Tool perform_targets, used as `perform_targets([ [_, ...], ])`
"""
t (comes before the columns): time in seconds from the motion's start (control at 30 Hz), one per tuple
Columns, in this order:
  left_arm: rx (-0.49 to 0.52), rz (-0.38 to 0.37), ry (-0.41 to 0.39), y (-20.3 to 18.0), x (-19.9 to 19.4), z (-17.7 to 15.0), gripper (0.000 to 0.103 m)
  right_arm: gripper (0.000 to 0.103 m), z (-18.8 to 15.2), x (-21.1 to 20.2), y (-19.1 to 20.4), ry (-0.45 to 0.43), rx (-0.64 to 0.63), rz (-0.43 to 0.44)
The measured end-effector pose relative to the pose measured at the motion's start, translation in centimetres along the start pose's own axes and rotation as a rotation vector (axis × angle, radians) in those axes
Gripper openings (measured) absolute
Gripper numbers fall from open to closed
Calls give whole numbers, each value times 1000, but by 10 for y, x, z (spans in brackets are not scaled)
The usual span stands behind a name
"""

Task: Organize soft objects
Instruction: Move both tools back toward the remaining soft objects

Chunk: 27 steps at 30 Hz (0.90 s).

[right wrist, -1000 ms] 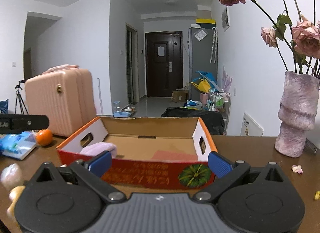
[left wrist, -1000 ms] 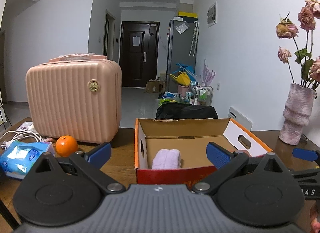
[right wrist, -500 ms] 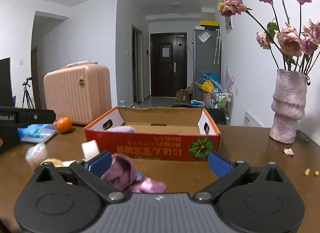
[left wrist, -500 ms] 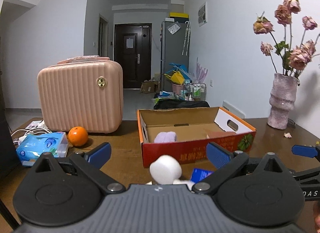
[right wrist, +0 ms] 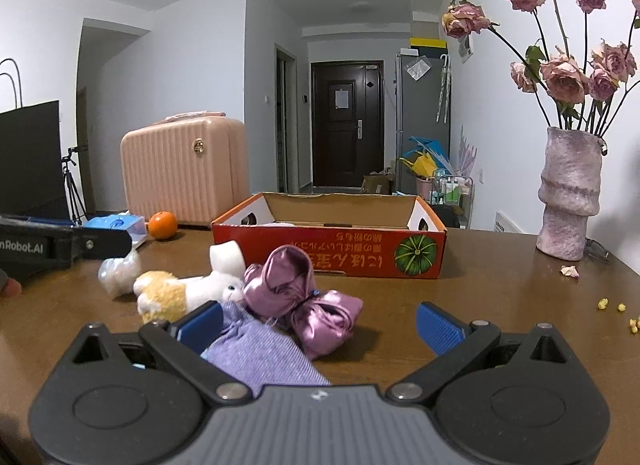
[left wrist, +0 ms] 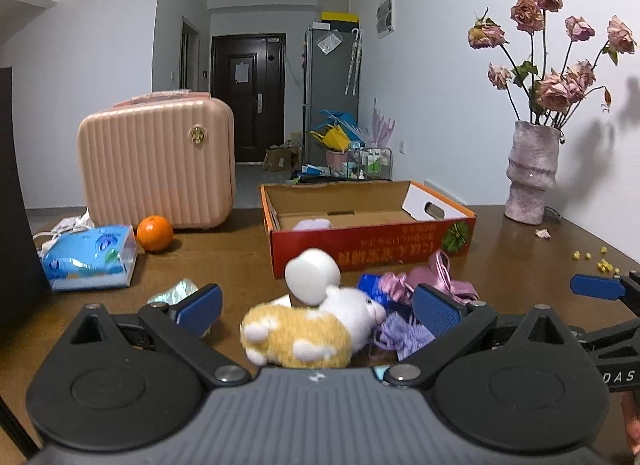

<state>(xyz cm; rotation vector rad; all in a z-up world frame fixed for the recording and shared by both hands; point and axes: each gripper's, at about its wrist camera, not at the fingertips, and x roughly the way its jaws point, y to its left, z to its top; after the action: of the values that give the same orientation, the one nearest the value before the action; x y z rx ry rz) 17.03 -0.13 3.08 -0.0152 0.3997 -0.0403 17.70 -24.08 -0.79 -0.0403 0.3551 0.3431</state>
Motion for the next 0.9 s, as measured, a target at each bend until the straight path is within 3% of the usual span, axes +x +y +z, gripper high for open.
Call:
perform_targets([
  [0.4,-15,-35,79,3,-18,-32,103,103,-25,-21,11,26,-32,-12],
  [0.9,7,-57,114,-4,-11,-37,103,103,-26,-20,9,33,-20,-18],
])
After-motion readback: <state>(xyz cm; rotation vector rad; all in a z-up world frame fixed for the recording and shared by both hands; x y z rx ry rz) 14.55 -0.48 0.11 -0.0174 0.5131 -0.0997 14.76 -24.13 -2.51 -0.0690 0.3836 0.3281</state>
